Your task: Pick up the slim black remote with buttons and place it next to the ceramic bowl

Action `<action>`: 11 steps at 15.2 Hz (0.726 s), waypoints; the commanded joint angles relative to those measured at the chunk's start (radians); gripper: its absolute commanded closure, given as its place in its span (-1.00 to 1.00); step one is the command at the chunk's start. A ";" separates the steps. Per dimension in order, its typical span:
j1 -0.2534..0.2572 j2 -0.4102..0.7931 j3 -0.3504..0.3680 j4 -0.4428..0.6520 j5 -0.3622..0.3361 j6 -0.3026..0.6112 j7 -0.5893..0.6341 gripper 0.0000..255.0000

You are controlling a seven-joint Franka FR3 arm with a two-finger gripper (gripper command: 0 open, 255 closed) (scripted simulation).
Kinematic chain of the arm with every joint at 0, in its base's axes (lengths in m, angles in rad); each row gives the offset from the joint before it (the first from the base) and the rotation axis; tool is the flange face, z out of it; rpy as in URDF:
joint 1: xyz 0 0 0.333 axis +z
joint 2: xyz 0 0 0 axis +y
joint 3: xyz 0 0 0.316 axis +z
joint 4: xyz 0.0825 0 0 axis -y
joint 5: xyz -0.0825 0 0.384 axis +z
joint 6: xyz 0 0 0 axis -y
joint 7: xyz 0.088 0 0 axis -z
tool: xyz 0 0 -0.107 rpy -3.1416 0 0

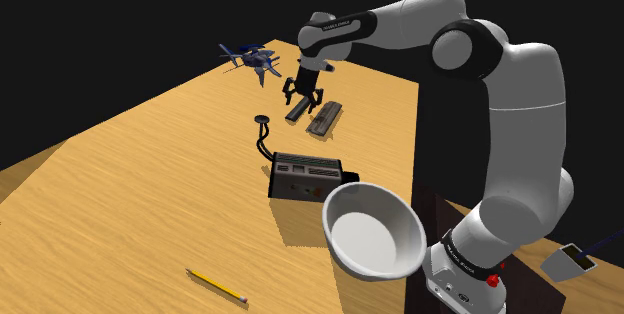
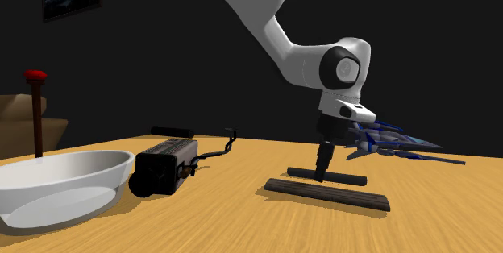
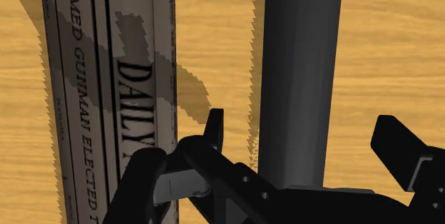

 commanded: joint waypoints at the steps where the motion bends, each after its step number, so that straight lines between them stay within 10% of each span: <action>1: 0.000 0.000 0.000 -0.001 0.000 0.001 0.000 -1.00; 3: 0.000 0.000 0.000 -0.001 0.000 0.001 0.000 -1.00; 4: 0.000 0.000 0.000 -0.001 0.000 0.001 0.000 1.00; 11: 0.001 0.000 0.000 0.003 0.000 -0.002 0.002 1.00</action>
